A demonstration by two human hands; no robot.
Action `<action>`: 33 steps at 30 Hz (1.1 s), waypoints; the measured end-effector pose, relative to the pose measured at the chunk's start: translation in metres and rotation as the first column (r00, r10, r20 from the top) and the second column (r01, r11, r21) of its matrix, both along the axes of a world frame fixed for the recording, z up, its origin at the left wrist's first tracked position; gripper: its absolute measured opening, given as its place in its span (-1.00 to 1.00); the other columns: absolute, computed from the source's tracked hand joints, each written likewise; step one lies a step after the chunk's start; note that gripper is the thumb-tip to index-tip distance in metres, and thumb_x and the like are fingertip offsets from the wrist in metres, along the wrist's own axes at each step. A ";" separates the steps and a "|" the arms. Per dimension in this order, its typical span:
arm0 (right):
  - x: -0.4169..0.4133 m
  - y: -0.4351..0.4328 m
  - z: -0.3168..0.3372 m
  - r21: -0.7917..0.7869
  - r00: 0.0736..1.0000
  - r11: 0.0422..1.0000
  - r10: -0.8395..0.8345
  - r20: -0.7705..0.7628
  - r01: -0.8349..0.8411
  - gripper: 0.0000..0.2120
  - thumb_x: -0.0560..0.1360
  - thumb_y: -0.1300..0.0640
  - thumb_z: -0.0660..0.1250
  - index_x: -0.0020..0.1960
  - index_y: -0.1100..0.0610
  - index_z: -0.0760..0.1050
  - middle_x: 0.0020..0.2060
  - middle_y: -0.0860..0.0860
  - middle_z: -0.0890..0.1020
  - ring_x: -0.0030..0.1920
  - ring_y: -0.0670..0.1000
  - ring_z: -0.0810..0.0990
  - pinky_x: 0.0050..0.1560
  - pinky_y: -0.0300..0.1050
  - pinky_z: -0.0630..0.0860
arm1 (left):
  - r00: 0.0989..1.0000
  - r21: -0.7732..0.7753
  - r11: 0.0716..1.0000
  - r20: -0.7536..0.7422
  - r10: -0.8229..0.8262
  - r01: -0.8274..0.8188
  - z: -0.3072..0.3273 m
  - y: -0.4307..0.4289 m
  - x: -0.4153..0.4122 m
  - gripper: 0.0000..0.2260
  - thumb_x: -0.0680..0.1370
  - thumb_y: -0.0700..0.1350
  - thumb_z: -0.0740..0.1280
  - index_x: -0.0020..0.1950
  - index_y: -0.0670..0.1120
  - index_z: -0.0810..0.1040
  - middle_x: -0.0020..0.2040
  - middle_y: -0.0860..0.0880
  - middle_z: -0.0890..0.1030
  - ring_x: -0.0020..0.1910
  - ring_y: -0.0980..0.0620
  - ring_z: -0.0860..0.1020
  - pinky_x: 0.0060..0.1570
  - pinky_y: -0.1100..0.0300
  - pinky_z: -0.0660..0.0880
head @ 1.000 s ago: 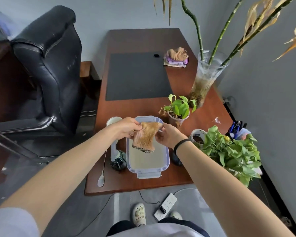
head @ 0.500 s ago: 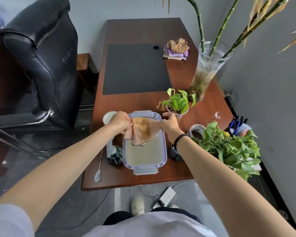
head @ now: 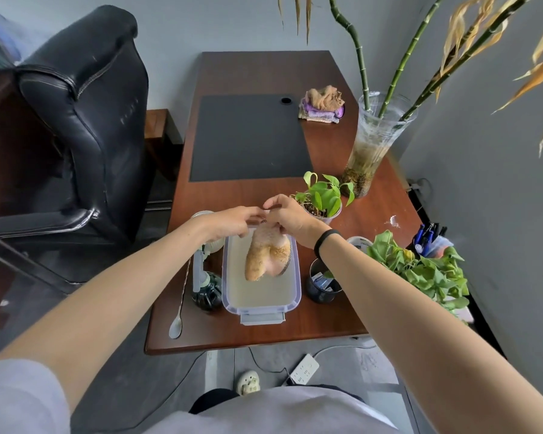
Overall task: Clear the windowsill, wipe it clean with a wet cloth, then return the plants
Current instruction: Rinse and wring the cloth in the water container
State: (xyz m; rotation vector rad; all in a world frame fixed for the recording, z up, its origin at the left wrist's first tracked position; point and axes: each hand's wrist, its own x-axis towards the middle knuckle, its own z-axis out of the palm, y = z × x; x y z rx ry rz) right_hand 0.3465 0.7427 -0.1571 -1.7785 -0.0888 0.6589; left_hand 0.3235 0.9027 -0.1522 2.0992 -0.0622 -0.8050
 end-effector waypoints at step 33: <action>-0.011 0.025 -0.081 -0.355 0.973 0.908 -0.226 0.037 0.224 -0.69 0.59 0.12 0.12 0.26 0.25 0.40 0.15 0.15 0.55 0.18 0.16 0.51 0.17 -0.06 0.43 | 0.889 0.260 0.882 -0.138 0.437 -0.393 -0.105 -0.027 0.004 -0.05 0.49 -0.06 0.32 0.46 -0.11 -0.46 0.13 -0.14 0.52 -0.05 -0.12 0.58 -0.13 0.08 0.54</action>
